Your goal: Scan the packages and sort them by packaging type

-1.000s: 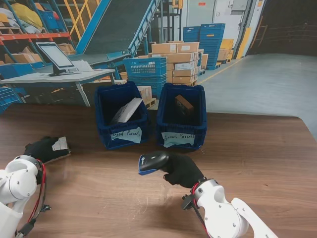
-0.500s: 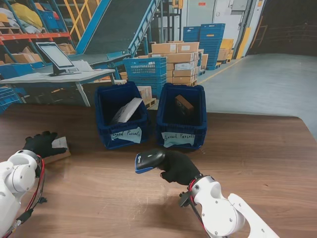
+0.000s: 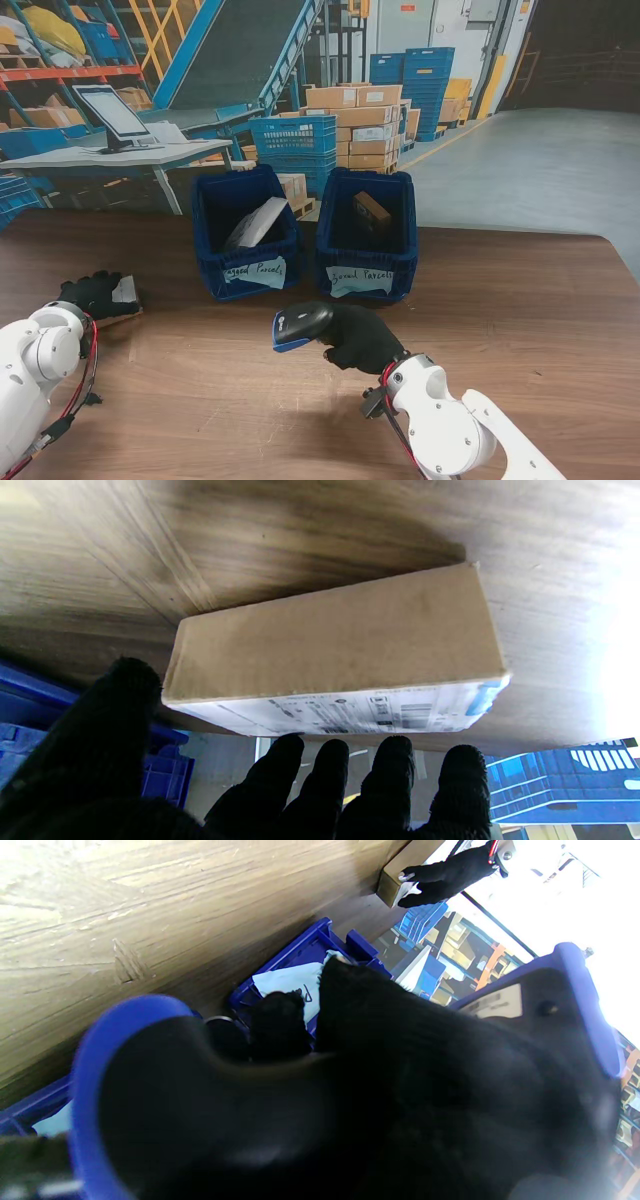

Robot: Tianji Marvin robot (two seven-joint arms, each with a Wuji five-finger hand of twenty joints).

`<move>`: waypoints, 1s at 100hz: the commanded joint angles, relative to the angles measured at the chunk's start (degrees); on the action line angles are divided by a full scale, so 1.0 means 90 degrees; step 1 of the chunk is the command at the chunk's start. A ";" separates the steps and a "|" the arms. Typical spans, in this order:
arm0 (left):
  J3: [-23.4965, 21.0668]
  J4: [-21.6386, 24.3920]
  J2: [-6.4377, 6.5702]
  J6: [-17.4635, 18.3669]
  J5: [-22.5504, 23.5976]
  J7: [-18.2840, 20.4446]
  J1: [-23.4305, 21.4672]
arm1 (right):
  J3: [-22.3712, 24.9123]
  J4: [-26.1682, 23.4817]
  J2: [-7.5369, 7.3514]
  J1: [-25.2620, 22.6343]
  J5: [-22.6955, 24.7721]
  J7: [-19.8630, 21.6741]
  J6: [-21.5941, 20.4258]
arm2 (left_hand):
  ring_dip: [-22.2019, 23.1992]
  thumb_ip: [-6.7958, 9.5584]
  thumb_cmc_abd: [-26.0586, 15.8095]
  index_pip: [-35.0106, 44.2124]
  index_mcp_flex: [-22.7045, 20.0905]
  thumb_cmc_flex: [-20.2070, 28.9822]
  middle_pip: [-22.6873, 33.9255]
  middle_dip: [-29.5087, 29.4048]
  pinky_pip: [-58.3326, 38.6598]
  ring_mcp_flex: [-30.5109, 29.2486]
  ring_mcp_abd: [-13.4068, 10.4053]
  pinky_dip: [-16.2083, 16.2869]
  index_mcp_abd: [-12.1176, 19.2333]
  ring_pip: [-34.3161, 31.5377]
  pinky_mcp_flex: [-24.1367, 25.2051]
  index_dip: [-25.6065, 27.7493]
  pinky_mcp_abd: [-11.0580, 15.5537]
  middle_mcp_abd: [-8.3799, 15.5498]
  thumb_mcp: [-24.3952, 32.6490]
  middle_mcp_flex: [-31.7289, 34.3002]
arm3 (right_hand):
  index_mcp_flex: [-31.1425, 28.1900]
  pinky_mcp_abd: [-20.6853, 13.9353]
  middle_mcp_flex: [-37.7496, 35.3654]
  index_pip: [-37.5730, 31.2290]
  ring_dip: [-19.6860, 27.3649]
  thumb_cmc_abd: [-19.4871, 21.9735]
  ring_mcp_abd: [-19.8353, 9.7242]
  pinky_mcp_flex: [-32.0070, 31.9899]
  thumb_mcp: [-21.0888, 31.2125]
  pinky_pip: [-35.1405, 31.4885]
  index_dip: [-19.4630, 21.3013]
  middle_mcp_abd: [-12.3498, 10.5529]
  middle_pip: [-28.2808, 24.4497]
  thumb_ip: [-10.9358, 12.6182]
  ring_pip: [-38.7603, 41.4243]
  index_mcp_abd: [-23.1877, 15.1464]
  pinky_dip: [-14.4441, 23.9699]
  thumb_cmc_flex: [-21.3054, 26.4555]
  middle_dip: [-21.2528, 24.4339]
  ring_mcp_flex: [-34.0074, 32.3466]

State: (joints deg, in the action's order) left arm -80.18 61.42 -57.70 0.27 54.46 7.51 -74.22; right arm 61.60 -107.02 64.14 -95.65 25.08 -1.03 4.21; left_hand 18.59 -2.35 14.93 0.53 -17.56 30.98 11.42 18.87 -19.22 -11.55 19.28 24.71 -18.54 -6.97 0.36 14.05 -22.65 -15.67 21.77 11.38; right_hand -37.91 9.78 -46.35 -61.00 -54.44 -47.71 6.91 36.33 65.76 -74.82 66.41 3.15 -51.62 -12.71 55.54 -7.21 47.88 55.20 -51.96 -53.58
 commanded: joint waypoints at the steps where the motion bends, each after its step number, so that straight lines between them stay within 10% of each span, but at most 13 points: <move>1: 0.0061 -0.0005 0.0005 0.0018 -0.0014 0.0210 0.0025 | 0.0011 -0.0069 0.0024 -0.0036 -0.0012 0.0101 0.0000 | -0.0084 0.0077 -0.0191 0.0004 0.0054 -0.0186 -0.0161 -0.0031 0.0238 0.0260 -0.0145 -0.0092 -0.0100 0.0075 0.0119 0.0022 0.0047 -0.0017 -0.0039 -0.0278 | -0.0417 -0.0035 -0.0095 -0.0164 -0.0105 0.0313 0.0101 0.0102 0.0580 -0.0205 0.0130 0.0120 0.0035 0.0080 0.0088 -0.0268 0.0093 0.0585 -0.0037 -0.0110; 100: -0.0606 0.1614 -0.0213 -0.0991 -0.0830 0.0491 -0.1234 | 0.0071 -0.0019 0.0068 -0.0077 -0.0106 -0.0080 -0.0174 | -0.0090 0.0108 -0.0154 0.0034 -0.0112 -0.0257 -0.0039 -0.0040 0.0272 0.0199 0.0001 -0.0137 -0.0170 0.0095 0.0105 0.0033 -0.0042 -0.0057 0.0318 -0.0217 | -0.0415 -0.0029 -0.0091 -0.0159 -0.0107 0.0309 0.0095 0.0096 0.0572 -0.0202 0.0129 0.0125 0.0042 0.0075 0.0084 -0.0261 0.0100 0.0591 -0.0037 -0.0099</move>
State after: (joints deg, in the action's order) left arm -85.66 74.84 -59.18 -8.35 46.48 10.98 -84.49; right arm 62.29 -106.70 64.18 -96.20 24.16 -2.21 2.63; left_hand 17.28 -2.35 14.93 0.67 -18.57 30.98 11.18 18.98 -14.92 -10.07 18.91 23.09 -20.15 -4.91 1.46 13.95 -22.13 -15.78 23.50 11.37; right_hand -37.91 9.78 -46.35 -61.00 -54.44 -47.71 6.91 36.33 65.77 -74.82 66.41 3.15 -51.62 -12.71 55.88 -7.21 47.88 55.20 -52.02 -53.58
